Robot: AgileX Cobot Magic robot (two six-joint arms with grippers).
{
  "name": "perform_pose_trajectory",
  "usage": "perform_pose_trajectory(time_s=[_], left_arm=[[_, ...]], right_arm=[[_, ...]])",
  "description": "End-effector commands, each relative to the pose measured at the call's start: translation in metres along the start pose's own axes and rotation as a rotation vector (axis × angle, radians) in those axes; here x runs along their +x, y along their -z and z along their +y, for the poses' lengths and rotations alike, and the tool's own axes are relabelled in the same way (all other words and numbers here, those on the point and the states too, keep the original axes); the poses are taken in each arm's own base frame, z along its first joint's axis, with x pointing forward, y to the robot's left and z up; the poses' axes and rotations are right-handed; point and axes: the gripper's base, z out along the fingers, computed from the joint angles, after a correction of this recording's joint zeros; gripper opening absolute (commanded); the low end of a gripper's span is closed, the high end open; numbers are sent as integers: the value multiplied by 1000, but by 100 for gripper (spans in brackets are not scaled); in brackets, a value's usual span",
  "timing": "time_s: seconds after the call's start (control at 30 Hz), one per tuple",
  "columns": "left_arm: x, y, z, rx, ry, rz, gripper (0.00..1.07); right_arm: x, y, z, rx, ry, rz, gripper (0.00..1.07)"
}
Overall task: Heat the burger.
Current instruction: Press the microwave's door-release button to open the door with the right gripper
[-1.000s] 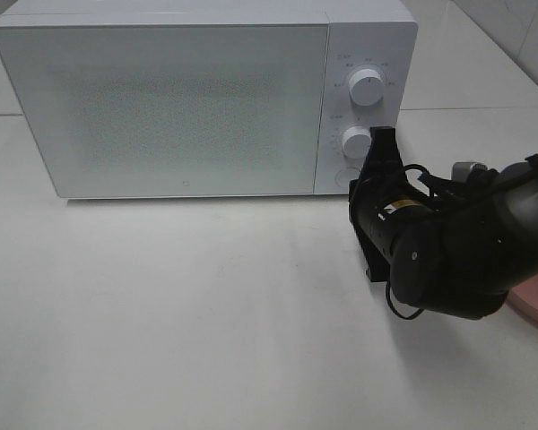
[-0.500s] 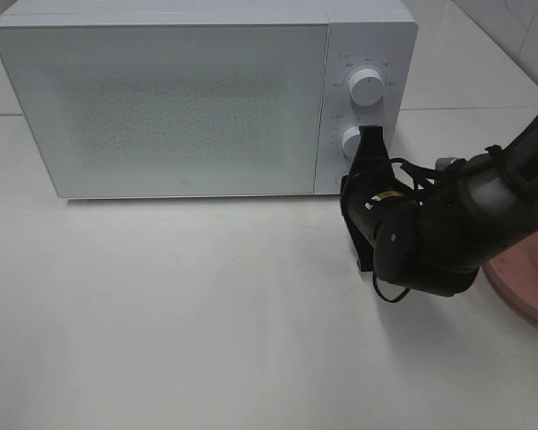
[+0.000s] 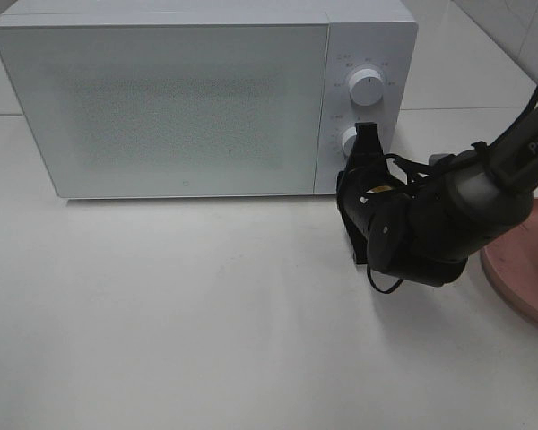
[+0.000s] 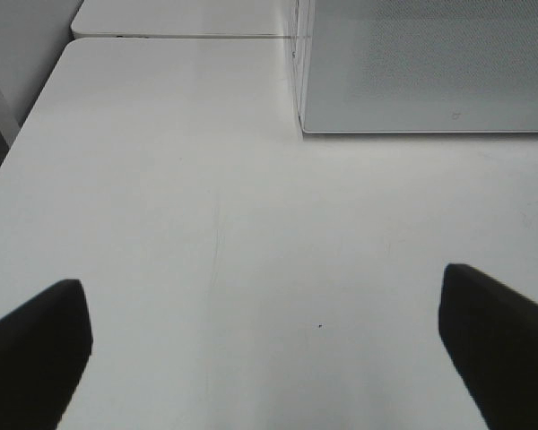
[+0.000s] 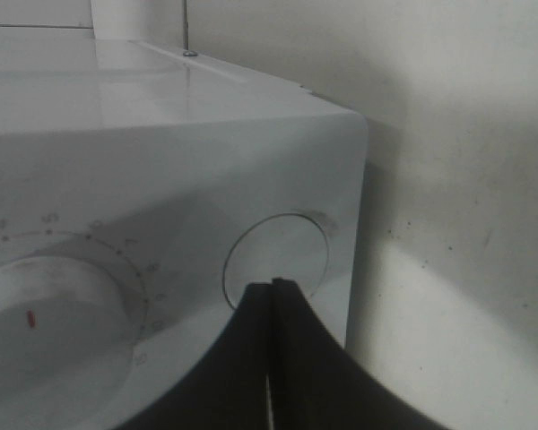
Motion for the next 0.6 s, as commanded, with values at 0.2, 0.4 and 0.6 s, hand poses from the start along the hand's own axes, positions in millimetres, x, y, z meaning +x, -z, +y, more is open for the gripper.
perform_pose_trajectory(time_s=[0.2, 0.4, 0.6], left_arm=[[1, 2, 0, 2, -2, -25, 105], [1, 2, 0, 2, -2, -25, 105], [1, 2, 0, 2, -2, -25, 105]], right_arm=[[0, -6, 1, 0, 5, 3, 0], [1, -12, -5, 13, -3, -4, 0], [1, -16, -1, 0, -2, -22, 0]])
